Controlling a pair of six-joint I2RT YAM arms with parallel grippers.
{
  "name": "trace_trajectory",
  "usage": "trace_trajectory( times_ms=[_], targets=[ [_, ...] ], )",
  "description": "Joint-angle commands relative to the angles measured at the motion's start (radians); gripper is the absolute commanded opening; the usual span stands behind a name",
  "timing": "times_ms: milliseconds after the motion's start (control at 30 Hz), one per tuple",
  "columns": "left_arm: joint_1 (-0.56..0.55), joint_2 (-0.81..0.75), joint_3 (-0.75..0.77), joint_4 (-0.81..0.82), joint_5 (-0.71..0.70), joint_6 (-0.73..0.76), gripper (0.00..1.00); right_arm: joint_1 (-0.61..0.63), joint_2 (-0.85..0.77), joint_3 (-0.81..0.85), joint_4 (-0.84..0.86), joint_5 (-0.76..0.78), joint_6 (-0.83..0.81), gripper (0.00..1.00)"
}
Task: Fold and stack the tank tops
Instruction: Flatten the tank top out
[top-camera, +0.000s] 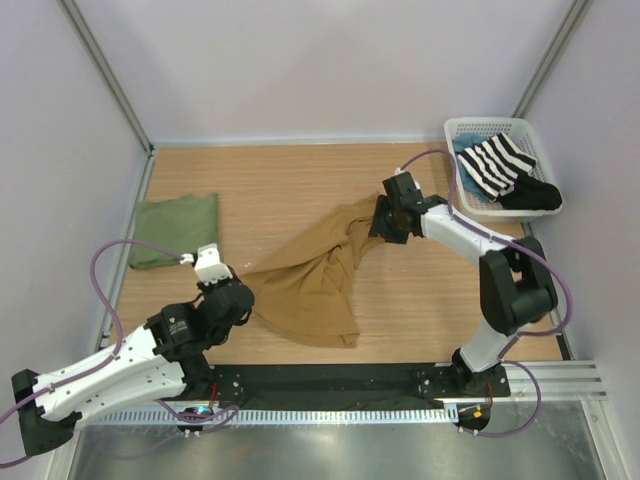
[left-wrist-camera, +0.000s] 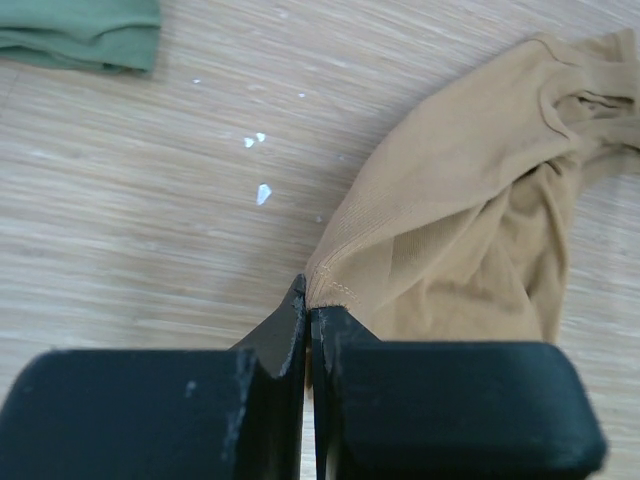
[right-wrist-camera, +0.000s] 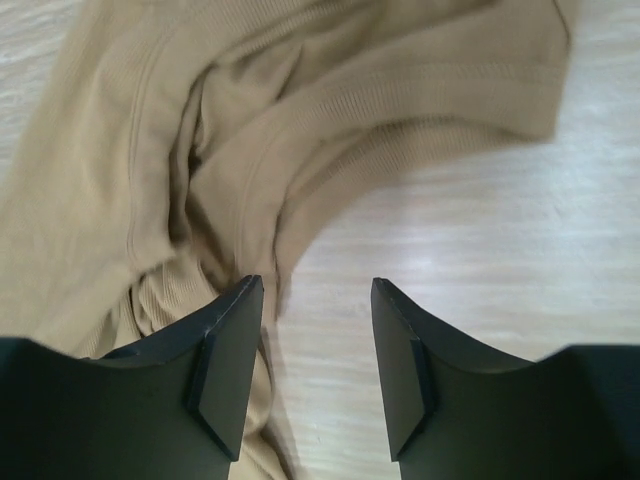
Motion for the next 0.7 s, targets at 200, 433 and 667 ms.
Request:
trace_trajectory(
  times_ms=[200,433,667],
  targets=[
    [0.020,0.005,-0.028,-0.033,-0.088,-0.087,0.00,0.094,0.234,0.231,0.120,-0.106,0.031,0.51],
    [0.020,-0.026,-0.032,-0.047,-0.088,-0.076,0.00,0.127,0.279,0.245,0.139,-0.114,0.078,0.45],
    [0.020,-0.040,-0.032,-0.041,-0.088,-0.066,0.00,0.140,0.253,0.208,0.143,-0.114,0.085,0.41]
  ],
)
